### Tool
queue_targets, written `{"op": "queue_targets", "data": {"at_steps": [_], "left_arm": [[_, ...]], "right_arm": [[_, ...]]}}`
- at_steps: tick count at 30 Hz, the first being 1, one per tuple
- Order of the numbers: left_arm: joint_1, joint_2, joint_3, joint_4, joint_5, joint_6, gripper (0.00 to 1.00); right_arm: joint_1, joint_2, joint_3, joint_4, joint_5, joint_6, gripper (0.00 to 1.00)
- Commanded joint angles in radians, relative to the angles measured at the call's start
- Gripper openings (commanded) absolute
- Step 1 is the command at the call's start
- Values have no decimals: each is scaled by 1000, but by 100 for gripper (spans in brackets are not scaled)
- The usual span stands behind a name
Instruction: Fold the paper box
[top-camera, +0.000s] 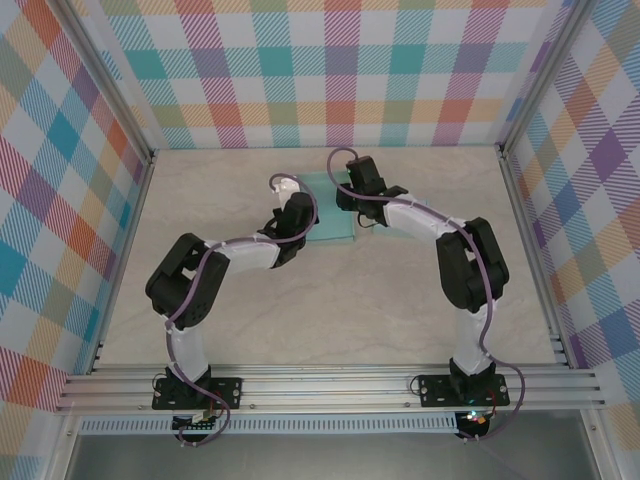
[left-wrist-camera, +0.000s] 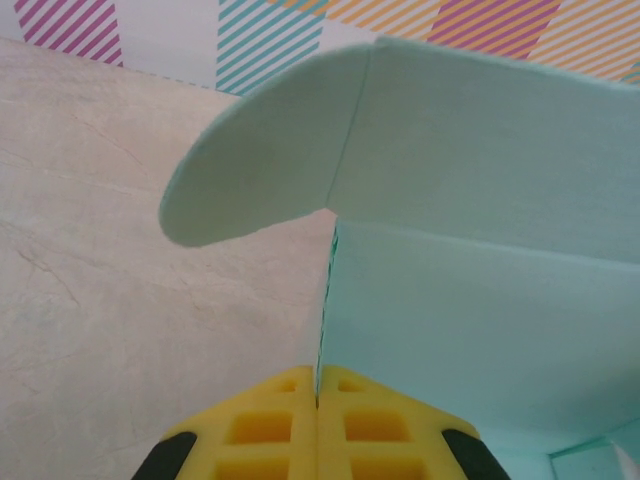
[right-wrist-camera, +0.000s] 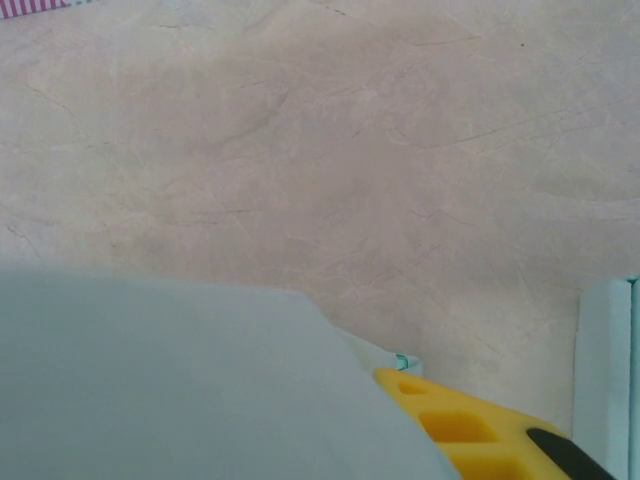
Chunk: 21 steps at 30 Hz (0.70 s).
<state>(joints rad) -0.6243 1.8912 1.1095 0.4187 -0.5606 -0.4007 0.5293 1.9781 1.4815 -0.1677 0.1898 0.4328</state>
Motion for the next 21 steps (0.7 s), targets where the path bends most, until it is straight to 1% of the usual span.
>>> {"op": "queue_targets", "data": {"at_steps": [1, 4, 10, 14, 21], "left_arm": [[-25, 19, 50, 64, 71, -25, 0], [-25, 41, 58, 84, 96, -20, 0], [-25, 75, 29, 130, 125, -24, 0], [-25, 82, -5, 159, 130, -35, 0], [-29, 86, -62, 188, 121, -47, 0]], "right_arm": [[2, 24, 55, 17, -42, -9, 32], [2, 37, 50, 41, -34, -22, 27], [3, 35, -16, 137, -22, -14, 27], [5, 20, -83, 216, -8, -7, 22], [23, -13, -186, 307, 12, -9, 21]]}}
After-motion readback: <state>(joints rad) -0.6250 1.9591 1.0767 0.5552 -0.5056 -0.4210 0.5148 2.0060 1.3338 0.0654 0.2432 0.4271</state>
